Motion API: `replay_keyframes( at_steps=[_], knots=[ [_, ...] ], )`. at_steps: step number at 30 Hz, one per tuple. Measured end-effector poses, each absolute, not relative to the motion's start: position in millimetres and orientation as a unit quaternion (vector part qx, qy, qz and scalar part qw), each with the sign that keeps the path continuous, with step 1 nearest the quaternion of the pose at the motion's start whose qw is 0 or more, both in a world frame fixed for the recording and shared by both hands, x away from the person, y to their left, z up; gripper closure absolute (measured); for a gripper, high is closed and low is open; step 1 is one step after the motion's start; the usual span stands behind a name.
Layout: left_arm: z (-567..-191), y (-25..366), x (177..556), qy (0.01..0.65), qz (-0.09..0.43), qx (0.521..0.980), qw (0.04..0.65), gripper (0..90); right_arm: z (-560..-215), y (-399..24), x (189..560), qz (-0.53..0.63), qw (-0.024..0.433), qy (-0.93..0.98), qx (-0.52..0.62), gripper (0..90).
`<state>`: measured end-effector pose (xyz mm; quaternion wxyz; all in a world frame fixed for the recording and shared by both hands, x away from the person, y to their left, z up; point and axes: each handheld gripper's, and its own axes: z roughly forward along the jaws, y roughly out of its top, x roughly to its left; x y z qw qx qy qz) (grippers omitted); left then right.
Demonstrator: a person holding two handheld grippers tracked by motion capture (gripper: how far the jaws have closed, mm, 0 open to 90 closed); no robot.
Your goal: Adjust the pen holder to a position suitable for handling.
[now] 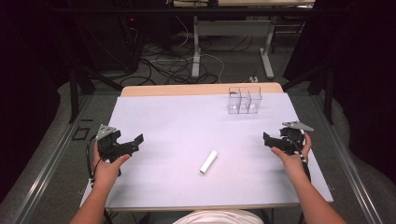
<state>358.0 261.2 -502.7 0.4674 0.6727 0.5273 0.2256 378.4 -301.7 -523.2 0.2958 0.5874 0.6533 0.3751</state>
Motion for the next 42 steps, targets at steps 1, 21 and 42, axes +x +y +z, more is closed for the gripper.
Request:
replay_keyframes(
  at_steps=[1, 21, 42],
  knots=[
    [-503, 261, 358, 0.527, 0.227, 0.675, 0.465, 0.9, -523, -302, 379, 0.373, 0.298, 0.654, 0.587, 8.2],
    [-502, 262, 357, 0.537, 0.238, 0.666, 0.459, 0.9, -492, -297, 418, 0.393, 0.293, 0.658, 0.572, 21.5],
    [-502, 259, 356, 0.529, 0.242, 0.674, 0.455, 1.1, -446, -279, 473, 0.384, 0.297, 0.698, 0.526, 45.1]
  ],
)
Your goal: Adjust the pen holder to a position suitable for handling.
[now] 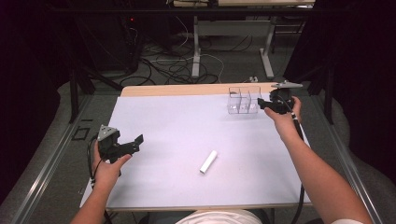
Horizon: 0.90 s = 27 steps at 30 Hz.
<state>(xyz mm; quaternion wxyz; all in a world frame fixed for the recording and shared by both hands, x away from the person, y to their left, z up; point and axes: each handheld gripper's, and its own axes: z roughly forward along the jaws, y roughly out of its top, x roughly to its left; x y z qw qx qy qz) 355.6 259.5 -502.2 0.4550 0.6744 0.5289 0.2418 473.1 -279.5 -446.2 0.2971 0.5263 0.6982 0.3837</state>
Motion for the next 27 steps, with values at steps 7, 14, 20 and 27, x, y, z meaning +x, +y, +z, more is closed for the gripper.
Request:
replay_keyframes(
  at_steps=[7, 14, 20, 27],
  knots=[
    [-501, 258, 354, 0.525, 0.246, 0.678, 0.452, 1.0, -438, -275, 491, 0.367, 0.303, 0.701, 0.531, 48.8],
    [-502, 261, 349, 0.528, 0.248, 0.675, 0.45, 1.0, -440, -280, 504, 0.379, 0.3, 0.689, 0.54, 66.8],
    [-502, 265, 347, 0.532, 0.251, 0.67, 0.452, 1.1, -447, -282, 512, 0.369, 0.285, 0.692, 0.55, 76.3],
    [-503, 265, 348, 0.536, 0.25, 0.67, 0.448, 1.2, -458, -287, 526, 0.365, 0.285, 0.685, 0.562, 87.4]
  ],
)
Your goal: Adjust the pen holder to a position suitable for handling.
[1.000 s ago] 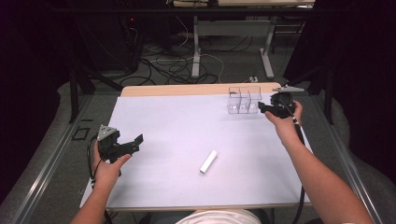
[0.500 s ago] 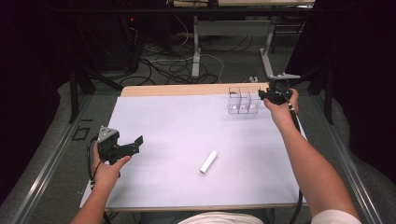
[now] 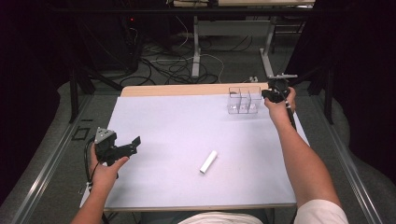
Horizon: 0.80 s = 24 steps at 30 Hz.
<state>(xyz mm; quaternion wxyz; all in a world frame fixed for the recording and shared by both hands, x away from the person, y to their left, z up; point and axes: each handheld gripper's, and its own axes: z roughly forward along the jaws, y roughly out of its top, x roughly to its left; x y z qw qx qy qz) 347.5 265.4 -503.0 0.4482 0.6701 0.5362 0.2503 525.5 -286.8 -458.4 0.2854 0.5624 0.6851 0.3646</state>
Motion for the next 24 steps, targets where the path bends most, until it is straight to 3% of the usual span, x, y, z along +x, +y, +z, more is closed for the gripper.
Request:
replay_keyframes(
  at_steps=[24],
  knots=[
    [-506, 262, 349, 0.54, 0.248, 0.671, 0.444, 1.6, -484, -290, 549, 0.36, 0.295, 0.676, 0.571, 87.8]
  ],
)
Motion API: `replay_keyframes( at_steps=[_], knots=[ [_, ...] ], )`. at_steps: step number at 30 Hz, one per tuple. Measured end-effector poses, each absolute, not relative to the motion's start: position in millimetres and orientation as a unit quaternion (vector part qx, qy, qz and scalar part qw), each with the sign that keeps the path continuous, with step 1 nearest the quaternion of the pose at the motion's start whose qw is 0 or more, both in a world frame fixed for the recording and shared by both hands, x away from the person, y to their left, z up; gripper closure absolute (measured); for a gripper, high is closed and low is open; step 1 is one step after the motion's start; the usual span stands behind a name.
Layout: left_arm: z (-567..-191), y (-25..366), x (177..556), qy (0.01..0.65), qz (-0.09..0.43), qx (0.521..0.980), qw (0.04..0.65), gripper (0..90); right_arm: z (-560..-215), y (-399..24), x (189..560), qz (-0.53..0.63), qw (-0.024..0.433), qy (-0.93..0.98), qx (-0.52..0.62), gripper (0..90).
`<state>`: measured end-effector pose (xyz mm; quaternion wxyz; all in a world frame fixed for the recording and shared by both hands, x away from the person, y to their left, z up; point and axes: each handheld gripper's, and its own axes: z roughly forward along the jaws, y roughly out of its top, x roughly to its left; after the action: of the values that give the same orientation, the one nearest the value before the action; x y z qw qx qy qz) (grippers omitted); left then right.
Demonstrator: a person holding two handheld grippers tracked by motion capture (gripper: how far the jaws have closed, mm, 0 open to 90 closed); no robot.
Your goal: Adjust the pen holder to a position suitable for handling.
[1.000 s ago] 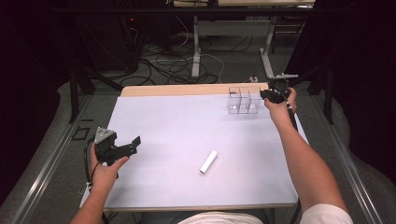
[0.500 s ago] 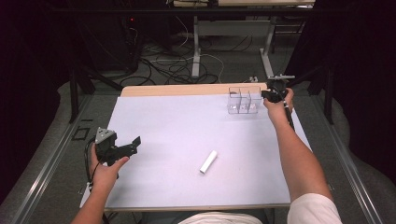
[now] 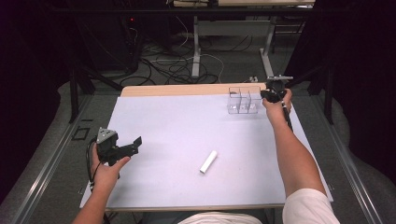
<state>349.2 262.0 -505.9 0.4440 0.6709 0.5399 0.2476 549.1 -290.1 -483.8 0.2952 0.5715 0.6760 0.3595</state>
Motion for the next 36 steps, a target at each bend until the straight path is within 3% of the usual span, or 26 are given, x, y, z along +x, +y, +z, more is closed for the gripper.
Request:
replay_keyframes(
  at_steps=[17, 26, 36],
  knots=[
    [-507, 261, 350, 0.54, 0.245, 0.672, 0.444, 1.6, -484, -279, 555, 0.345, 0.278, 0.681, 0.583, 78.0],
    [-508, 261, 350, 0.54, 0.242, 0.674, 0.442, 1.6, -490, -277, 558, 0.316, 0.275, 0.674, 0.608, 86.1],
    [-508, 262, 350, 0.539, 0.243, 0.675, 0.442, 1.6, -486, -274, 561, 0.303, 0.271, 0.662, 0.63, 88.6]
  ],
)
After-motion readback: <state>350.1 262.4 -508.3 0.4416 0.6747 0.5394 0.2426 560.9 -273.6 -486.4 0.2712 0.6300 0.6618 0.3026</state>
